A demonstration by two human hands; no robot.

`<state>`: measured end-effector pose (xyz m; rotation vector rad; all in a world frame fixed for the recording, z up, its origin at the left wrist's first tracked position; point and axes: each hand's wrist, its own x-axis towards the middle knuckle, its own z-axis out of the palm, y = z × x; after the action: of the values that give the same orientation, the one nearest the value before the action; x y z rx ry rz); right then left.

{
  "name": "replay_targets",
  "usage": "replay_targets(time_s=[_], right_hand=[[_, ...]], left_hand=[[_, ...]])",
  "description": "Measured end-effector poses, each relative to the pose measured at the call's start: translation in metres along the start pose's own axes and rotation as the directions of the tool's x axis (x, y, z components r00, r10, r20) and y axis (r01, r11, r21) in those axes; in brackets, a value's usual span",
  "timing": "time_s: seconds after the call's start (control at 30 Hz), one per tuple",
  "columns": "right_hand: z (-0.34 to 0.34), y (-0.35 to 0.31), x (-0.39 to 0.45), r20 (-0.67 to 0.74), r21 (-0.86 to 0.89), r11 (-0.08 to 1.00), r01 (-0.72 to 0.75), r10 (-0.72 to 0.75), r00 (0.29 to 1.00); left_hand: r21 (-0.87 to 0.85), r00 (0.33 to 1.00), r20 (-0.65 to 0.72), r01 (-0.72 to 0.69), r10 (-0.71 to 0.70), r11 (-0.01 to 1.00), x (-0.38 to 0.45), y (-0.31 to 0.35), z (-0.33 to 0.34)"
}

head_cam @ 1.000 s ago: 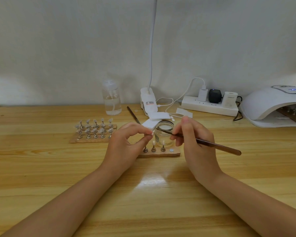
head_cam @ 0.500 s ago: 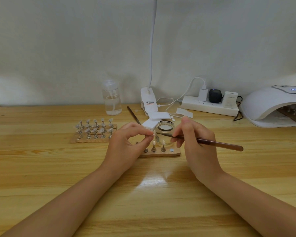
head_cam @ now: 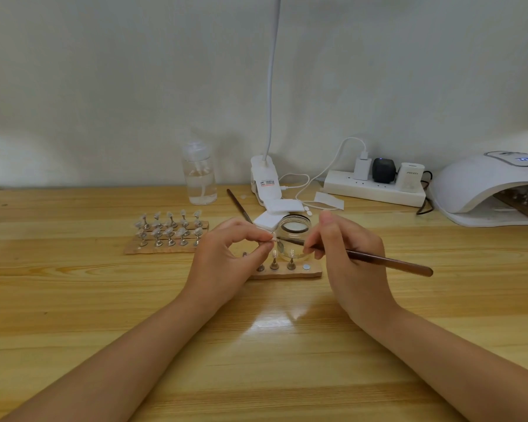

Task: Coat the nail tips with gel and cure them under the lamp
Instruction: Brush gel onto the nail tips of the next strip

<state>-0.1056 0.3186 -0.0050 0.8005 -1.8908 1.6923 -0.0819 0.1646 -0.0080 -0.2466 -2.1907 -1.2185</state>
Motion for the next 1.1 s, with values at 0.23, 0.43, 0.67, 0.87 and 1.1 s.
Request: replay_targets(time_s=[0.23, 0.43, 0.67, 0.87, 1.1], right_hand=[[0.0006, 0.0019, 0.0001, 0.036, -0.091, 0.996, 0.002, 0.002, 0.999], [-0.0026, 0.0023, 0.0001, -0.001, 0.012, 1.000, -0.018, 0.018, 1.000], [0.0004, 0.0024, 0.0021, 0.001, -0.067, 0.997, -0.031, 0.032, 1.000], [-0.0009, 0.0008, 0.0019, 0.024, -0.080, 0.997, 0.025, -0.023, 0.999], [-0.0023, 0.0015, 0.0020, -0.020, 0.015, 1.000, -0.019, 0.020, 1.000]], left_hand=[[0.001, 1.000, 0.003, 0.013, -0.013, 1.000, -0.0002, 0.0009, 0.0003], [-0.005, 1.000, 0.009, 0.019, -0.019, 1.000, -0.0004, 0.0012, -0.0003], [-0.004, 1.000, 0.013, 0.016, -0.016, 1.000, -0.0002, 0.0009, 0.0001], [0.010, 1.000, 0.018, 0.025, -0.025, 1.000, -0.0009, 0.0016, -0.0003], [0.008, 1.000, 0.025, 0.018, -0.018, 1.000, -0.0004, 0.0021, -0.0004]])
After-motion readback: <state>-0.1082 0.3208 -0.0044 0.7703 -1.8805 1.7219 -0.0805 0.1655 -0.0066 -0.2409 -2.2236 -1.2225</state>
